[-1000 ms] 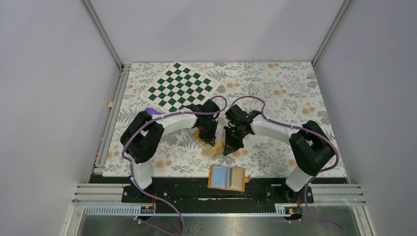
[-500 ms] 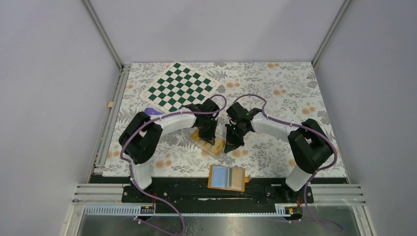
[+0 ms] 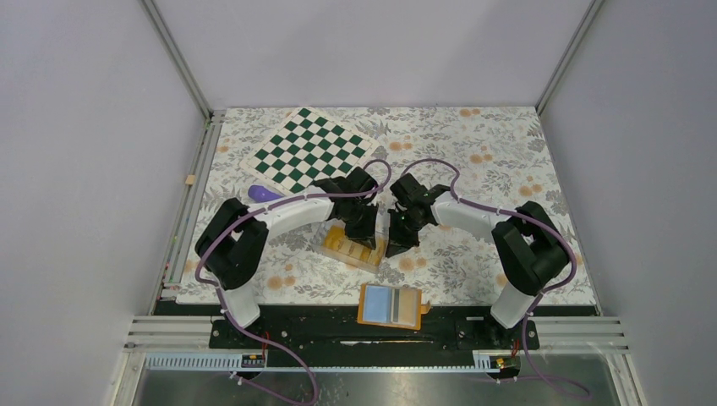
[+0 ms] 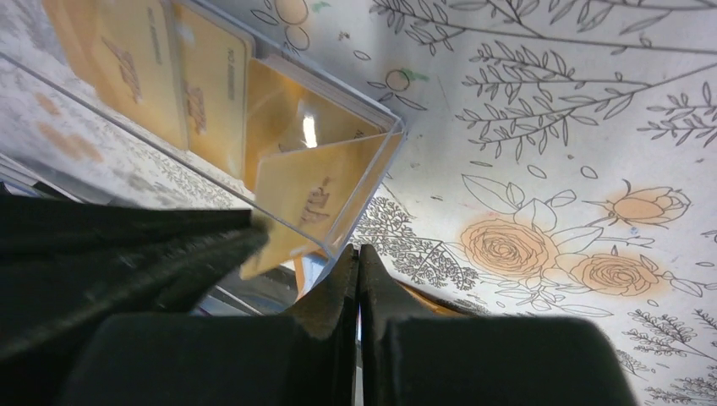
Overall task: Put the credit cards into the card holder
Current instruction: Pick up the credit card from the storage box.
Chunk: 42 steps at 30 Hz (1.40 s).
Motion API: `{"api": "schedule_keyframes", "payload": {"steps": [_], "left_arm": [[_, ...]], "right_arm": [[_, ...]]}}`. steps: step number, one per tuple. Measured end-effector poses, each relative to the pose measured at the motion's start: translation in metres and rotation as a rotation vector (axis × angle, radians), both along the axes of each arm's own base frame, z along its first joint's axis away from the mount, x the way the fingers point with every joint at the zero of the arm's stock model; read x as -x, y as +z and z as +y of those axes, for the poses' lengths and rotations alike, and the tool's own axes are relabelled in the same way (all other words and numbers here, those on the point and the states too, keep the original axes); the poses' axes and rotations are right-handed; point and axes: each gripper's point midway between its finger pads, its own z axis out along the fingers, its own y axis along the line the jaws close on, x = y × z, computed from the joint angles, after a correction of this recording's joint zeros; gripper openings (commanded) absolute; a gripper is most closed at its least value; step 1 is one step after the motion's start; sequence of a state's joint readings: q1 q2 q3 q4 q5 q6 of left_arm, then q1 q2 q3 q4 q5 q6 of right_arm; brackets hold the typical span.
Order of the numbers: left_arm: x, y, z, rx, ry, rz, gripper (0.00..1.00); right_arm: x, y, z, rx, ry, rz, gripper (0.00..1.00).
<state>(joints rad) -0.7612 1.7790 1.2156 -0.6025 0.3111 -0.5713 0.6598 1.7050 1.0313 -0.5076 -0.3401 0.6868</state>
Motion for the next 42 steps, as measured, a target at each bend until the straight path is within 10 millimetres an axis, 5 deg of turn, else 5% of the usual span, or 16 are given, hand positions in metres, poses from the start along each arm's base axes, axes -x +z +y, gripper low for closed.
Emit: {"api": "schedule_keyframes", "payload": {"steps": [8, 20, 25, 31, 35, 42], "left_arm": [[0.014, 0.008, -0.018, 0.069, -0.053, 0.022, 0.06], [0.016, 0.003, -0.017, 0.01, -0.05, 0.071, 0.02], [0.015, 0.002, -0.014, -0.026, -0.043, 0.084, 0.12], [0.01, -0.007, -0.004, -0.086, -0.017, 0.065, 0.0], [0.009, -0.02, 0.006, -0.124, -0.002, 0.087, 0.0], [0.006, -0.012, 0.002, -0.092, 0.003, 0.057, 0.0]], "right_arm": [[-0.009, 0.001, 0.004, -0.017, -0.003, -0.034, 0.0], [-0.017, 0.002, 0.003, -0.017, -0.01, -0.043, 0.0], [-0.02, 0.002, 0.002, -0.005, -0.007, -0.037, 0.0], [-0.024, 0.005, 0.003, -0.006, -0.001, -0.05, 0.0], [-0.027, 0.007, 0.004, -0.011, 0.002, -0.06, 0.0], [-0.036, 0.025, 0.0, -0.043, -0.005, -0.114, 0.08]]}}
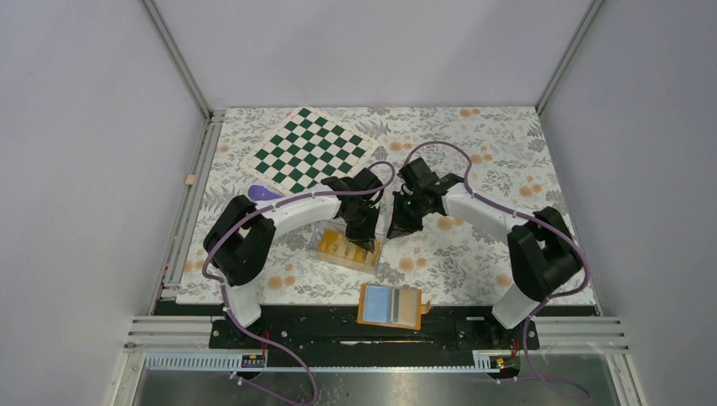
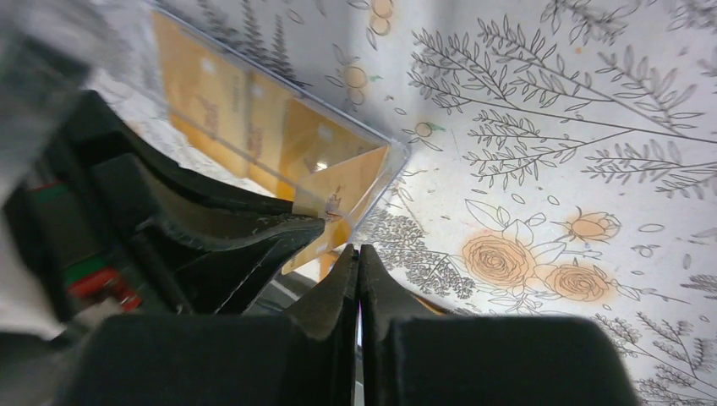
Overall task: Put the credit cards into the card holder
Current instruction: Pick up the credit card from the storage box, then move the storage box to the center of the board.
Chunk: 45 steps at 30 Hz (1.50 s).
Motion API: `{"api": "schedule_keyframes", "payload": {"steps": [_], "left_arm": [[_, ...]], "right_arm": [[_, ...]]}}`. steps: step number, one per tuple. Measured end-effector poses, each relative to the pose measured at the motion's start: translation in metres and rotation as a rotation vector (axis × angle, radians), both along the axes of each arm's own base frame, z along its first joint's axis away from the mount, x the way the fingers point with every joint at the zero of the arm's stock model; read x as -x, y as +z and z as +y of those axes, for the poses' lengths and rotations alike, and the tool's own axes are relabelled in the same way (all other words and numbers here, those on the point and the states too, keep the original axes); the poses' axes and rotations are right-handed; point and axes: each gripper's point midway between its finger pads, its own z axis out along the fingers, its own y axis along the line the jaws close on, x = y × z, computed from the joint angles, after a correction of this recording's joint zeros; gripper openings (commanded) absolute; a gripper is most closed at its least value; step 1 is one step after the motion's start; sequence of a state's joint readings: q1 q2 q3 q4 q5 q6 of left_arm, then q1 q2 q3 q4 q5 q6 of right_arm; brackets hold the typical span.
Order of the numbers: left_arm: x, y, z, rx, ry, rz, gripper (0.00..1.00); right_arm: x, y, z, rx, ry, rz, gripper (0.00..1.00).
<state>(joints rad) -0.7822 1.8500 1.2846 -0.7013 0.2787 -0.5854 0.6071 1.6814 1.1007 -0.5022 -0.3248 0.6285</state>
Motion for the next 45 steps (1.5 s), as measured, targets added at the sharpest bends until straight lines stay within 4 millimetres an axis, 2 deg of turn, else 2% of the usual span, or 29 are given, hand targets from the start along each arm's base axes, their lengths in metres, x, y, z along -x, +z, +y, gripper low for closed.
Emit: {"api": "schedule_keyframes", "payload": {"steps": [4, 6, 9, 13, 17, 22, 28, 32, 35, 36, 41, 45], "left_arm": [[-0.004, 0.022, 0.003, 0.017, 0.014, -0.063, 0.0], [-0.01, 0.047, 0.006, 0.055, 0.042, -0.122, 0.0], [-0.019, 0.083, 0.015, 0.124, 0.097, -0.206, 0.0], [-0.026, 0.121, 0.029, 0.267, 0.19, -0.286, 0.0], [-0.022, 0.134, 0.033, 0.431, 0.254, -0.26, 0.0], [-0.011, 0.138, 0.024, 0.629, 0.281, -0.169, 0.0], [-0.001, 0.16, 0.008, 0.817, 0.248, -0.099, 0.0], [0.001, 0.177, 0.004, 0.884, 0.217, -0.106, 0.0], [0.002, 0.18, 0.004, 0.904, 0.215, -0.105, 0.0], [0.002, 0.179, 0.004, 0.909, 0.216, -0.104, 0.01], [0.002, 0.171, 0.006, 0.907, 0.241, -0.085, 0.25], [0.004, 0.153, 0.012, 0.835, 0.253, -0.082, 0.29]], "right_arm": [[-0.013, 0.037, -0.007, -0.063, -0.026, -0.097, 0.31], [-0.019, 0.057, -0.011, -0.101, -0.037, -0.149, 0.46], [-0.022, 0.086, -0.016, -0.161, -0.049, -0.209, 0.62], [-0.021, 0.125, -0.017, -0.284, -0.053, -0.278, 0.73], [-0.012, 0.149, -0.012, -0.438, -0.025, -0.297, 0.74], [0.008, 0.143, 0.005, -0.607, 0.026, -0.199, 0.64], [0.019, 0.134, 0.017, -0.739, 0.059, -0.079, 0.58], [0.02, 0.141, 0.023, -0.806, 0.085, -0.062, 0.33], [0.019, 0.152, 0.027, -0.879, 0.099, -0.058, 0.03], [0.019, 0.153, 0.028, -0.898, 0.101, -0.053, 0.0], [0.02, 0.154, 0.029, -0.942, 0.102, -0.02, 0.0], [0.023, 0.143, 0.026, -0.892, 0.104, -0.03, 0.0]]}}
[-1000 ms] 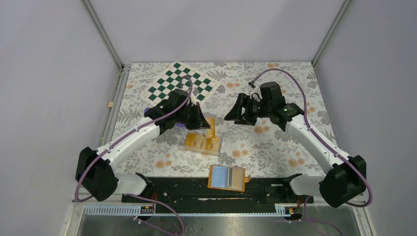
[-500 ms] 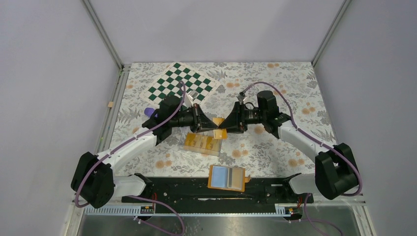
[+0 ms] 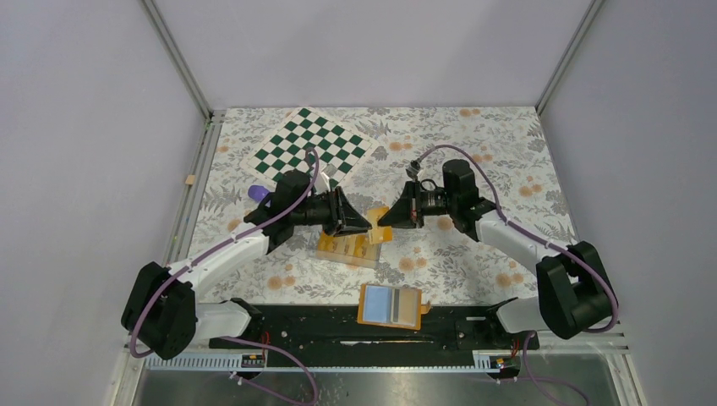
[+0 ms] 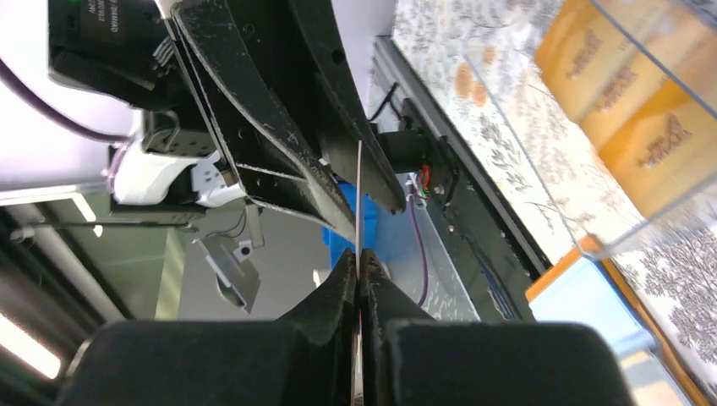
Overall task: Put the credit cards into the card holder
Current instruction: Move the storage box to the center of the board.
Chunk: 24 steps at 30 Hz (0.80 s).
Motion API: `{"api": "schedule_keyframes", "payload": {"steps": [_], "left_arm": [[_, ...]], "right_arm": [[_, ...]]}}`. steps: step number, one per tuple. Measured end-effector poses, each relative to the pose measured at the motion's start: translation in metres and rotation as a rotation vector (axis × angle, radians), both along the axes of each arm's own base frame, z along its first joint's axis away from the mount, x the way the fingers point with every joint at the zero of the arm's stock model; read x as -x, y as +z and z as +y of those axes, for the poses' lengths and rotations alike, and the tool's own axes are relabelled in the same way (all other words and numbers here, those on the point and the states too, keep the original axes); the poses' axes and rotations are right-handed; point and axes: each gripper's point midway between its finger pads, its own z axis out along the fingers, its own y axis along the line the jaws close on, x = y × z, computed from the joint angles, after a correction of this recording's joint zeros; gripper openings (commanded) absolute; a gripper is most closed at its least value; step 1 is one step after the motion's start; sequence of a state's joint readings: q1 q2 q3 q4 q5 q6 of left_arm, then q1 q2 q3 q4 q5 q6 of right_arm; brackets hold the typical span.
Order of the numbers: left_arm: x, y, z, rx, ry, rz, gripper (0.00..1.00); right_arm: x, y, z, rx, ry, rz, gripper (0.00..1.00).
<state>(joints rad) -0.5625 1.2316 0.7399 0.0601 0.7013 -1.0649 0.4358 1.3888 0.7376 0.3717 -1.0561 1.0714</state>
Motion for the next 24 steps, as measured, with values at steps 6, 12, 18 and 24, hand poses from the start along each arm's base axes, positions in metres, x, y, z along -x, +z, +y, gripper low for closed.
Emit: {"api": "schedule_keyframes", "payload": {"steps": [6, 12, 18, 24], "left_arm": [[0.017, -0.055, 0.027, -0.241, 0.012, 0.078, 0.24], [0.062, -0.108, 0.05, -0.448, -0.037, 0.14, 0.14], [0.093, -0.151, 0.05, -0.618, -0.122, 0.182, 0.07], [0.068, -0.175, 0.04, -0.707, -0.078, 0.194, 0.05]], "right_arm": [[-0.003, -0.03, -0.017, 0.233, -0.076, -0.027, 0.0], [0.0, -0.058, -0.043, 0.452, -0.132, -0.052, 0.0], [0.004, -0.073, -0.054, 0.536, -0.141, -0.036, 0.0], [0.008, -0.08, -0.061, 0.581, -0.135, -0.033, 0.0]]}}
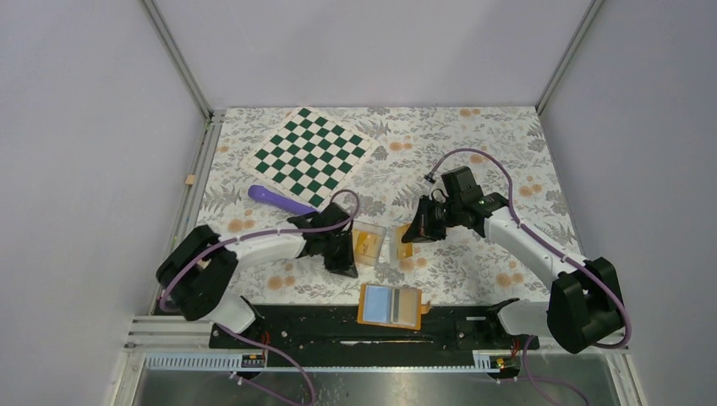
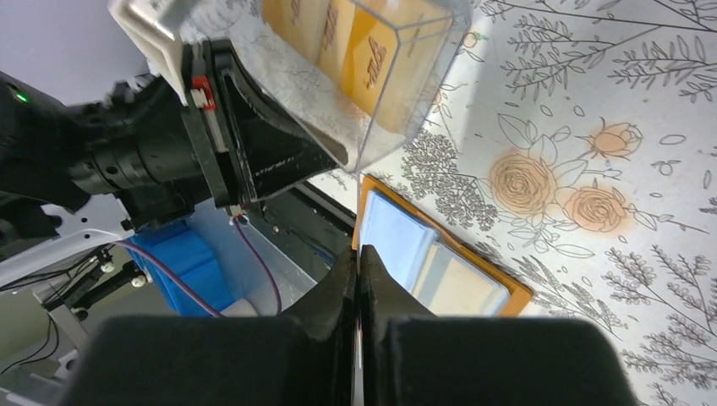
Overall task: Put the credit cards into the card holder
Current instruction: Move the storage box to the center of the board, then insert the credit card into the card holder.
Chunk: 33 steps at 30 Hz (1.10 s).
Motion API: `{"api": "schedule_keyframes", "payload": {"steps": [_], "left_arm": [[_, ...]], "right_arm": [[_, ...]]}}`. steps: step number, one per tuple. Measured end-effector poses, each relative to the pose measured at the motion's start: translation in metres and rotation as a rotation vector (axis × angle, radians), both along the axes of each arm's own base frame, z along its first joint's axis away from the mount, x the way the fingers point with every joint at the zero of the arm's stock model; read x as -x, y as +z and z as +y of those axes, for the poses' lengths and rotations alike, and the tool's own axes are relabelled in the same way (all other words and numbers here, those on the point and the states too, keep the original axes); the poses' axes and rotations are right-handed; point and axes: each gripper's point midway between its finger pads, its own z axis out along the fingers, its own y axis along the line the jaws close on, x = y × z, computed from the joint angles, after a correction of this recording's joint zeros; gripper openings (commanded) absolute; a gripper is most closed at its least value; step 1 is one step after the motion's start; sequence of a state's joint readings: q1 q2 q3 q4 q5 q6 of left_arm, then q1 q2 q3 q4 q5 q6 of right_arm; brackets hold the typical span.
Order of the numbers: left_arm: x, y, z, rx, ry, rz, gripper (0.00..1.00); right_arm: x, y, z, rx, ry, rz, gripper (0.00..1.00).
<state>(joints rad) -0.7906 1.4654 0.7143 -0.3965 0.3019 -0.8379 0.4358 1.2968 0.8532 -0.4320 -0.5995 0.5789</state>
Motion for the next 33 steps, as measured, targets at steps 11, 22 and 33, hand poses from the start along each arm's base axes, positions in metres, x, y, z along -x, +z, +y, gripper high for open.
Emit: {"api": "schedule_keyframes", "payload": {"steps": [11, 22, 33], "left_arm": [[-0.099, 0.005, -0.071, 0.023, 0.023, -0.125, 0.13], [-0.072, 0.002, -0.048, 0.061, 0.019, -0.074, 0.34], [0.019, -0.002, -0.015, 0.177, 0.052, 0.126, 0.41]], "right_arm": [[0.013, -0.011, -0.014, 0.061, 0.013, -0.007, 0.0], [0.044, -0.046, -0.018, 0.092, 0.046, 0.073, 0.0], [0.094, -0.076, 0.008, 0.064, 0.124, 0.146, 0.0]]}}
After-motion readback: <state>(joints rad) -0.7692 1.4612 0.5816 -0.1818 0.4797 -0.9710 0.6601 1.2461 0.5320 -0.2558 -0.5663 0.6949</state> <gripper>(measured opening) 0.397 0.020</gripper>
